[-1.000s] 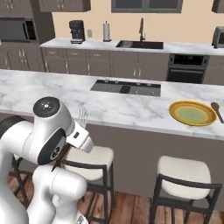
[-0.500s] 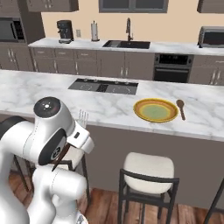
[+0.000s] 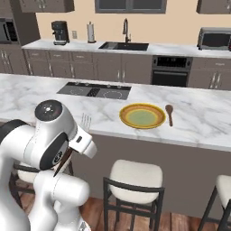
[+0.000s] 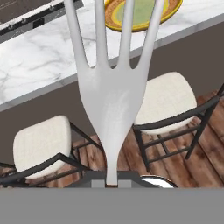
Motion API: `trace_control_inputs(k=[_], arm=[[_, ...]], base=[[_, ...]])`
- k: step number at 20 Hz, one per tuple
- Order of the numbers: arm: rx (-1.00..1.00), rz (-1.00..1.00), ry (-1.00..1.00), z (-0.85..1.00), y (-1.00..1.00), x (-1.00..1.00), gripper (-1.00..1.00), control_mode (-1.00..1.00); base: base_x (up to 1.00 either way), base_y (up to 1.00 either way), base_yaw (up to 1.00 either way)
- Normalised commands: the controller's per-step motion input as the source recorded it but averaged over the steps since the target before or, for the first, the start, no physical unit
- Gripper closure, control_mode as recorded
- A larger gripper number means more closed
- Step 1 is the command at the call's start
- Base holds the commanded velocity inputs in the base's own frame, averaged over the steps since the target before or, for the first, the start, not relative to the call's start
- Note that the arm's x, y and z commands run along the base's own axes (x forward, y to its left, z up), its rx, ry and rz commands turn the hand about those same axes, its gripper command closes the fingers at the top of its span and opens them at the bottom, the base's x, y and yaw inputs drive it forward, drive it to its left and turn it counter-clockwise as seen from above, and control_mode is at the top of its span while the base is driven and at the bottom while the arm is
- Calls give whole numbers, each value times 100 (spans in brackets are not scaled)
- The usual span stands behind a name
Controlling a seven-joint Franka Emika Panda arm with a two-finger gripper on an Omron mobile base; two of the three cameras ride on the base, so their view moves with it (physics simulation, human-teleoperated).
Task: Take the fork and place it on the left side of the plate. Then take the spoon and place it on the right side of the plate. Make sure they're directly next to the plate.
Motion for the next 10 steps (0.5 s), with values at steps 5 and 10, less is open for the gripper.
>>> trace_control_inputs(k=[5,10], arm=[[0,0,0,0,0,0,100,100],[0,0,0,0,0,31,100,-100]], base=[[21,-24,0],[6,-1,0]])
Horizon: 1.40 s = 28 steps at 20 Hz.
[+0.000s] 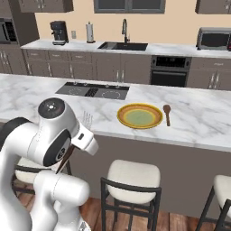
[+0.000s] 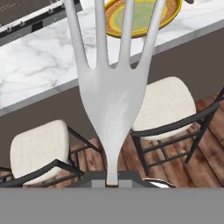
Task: Take the fork and place it on the left side of the plate. Then take the spoon and place it on the right side of the plate. Make sure they're directly next to the plate.
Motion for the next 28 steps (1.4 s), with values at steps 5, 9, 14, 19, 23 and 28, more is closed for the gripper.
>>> trace_control_inputs(k=[5,9,14,19,23,28], arm=[[0,0,0,0,0,63,100,-100],[0,0,-2,0,1,69,100,-100],[-3,1,-3,1,15,66,100,-100],[-2,11,0,6,17,71,100,-100],[-11,20,0,0,3,62,100,-100],[-16,26,6,0,0,55,100,-100]], base=[[0,0,0],[0,0,0],[0,0,0],[0,0,0],[0,0,0],[0,0,0]])
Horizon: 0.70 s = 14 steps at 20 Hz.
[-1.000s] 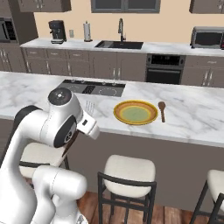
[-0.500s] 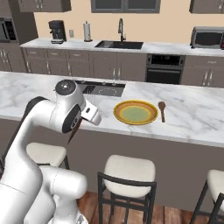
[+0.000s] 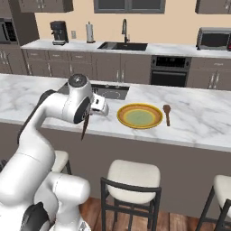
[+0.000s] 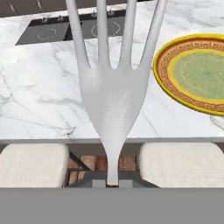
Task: Take the fork and place it on the left side of the plate. Then take the spoon and place it on the right side of the plate. Make sure they're directly next to the plate.
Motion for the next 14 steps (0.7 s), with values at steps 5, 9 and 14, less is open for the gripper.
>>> trace_control_inputs(k=[5,9,14], arm=[[-20,25,7,0,0,46,100,-100],[-23,12,3,-1,0,43,100,-100],[-22,4,0,-18,0,34,100,-100]], base=[[0,0,0],[0,0,0],[0,0,0]])
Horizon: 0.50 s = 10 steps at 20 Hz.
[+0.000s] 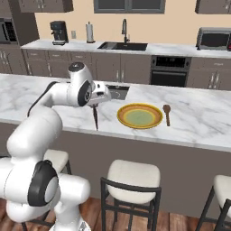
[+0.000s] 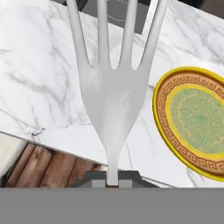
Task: Take the fork and place it on the left side of the plate. Then take the spoon and place it on the right side of the plate. Make sure they're directly next to the plate.
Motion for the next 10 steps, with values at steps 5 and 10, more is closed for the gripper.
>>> trace_control_inputs(k=[5,10], arm=[[-17,4,0,-36,0,32,100,-100],[-10,3,0,-30,0,31,100,-100]], base=[[0,0,0],[0,0,0]])
